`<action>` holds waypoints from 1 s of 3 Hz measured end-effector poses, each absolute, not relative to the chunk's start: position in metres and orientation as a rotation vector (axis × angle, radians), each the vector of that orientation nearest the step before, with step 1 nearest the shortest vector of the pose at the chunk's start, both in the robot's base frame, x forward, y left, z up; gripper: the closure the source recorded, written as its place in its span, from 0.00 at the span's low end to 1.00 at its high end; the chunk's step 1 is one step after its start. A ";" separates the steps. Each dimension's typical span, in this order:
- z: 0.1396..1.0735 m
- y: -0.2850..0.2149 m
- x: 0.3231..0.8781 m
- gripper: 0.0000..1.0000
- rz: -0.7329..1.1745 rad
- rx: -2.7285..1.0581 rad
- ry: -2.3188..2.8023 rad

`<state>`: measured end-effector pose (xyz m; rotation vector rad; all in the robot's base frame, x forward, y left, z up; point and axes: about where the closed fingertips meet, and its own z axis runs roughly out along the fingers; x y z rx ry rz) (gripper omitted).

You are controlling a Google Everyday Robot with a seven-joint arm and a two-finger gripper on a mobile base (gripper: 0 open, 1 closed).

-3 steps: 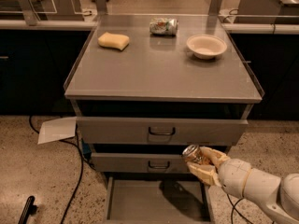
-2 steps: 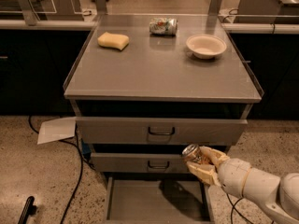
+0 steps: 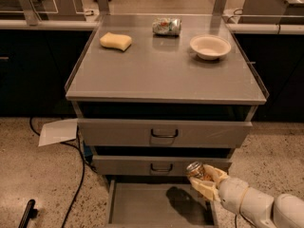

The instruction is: Place orange can into bottom drawer

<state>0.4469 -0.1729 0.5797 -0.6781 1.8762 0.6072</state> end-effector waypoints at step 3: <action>0.401 -0.173 0.485 1.00 0.799 -0.506 2.048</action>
Offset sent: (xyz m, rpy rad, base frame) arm 0.0438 0.0000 -0.2157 0.1643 0.2612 -0.0609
